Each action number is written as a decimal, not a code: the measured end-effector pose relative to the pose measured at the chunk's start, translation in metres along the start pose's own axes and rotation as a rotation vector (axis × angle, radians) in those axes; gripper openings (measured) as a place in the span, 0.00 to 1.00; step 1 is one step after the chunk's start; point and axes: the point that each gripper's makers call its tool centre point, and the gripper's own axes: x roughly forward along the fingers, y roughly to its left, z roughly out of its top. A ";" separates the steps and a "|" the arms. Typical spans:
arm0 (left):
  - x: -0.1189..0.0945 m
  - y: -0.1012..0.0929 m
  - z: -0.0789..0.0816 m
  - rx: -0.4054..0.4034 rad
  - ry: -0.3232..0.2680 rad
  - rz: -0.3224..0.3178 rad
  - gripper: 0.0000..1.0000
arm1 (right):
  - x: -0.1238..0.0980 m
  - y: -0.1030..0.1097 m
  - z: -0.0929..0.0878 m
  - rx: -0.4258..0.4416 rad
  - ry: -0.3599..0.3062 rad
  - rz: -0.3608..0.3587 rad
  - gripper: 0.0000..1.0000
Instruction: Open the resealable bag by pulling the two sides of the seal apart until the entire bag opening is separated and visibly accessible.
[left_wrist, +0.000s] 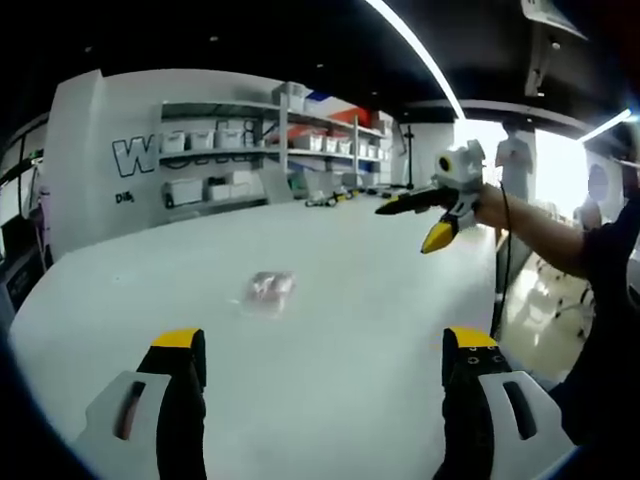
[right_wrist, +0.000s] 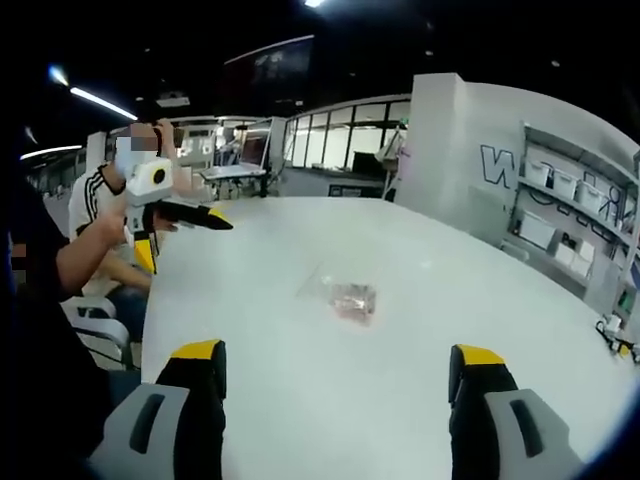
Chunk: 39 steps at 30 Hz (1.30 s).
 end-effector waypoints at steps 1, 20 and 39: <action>0.000 0.000 0.000 -0.001 0.001 -0.001 0.97 | 0.002 0.000 0.001 0.001 -0.002 0.003 0.93; 0.002 -0.002 -0.001 0.003 0.005 0.002 0.97 | 0.036 -0.004 0.005 0.000 0.000 0.030 0.89; 0.005 -0.001 -0.003 0.001 0.013 0.001 0.97 | 0.069 -0.011 -0.002 0.009 0.022 0.048 0.85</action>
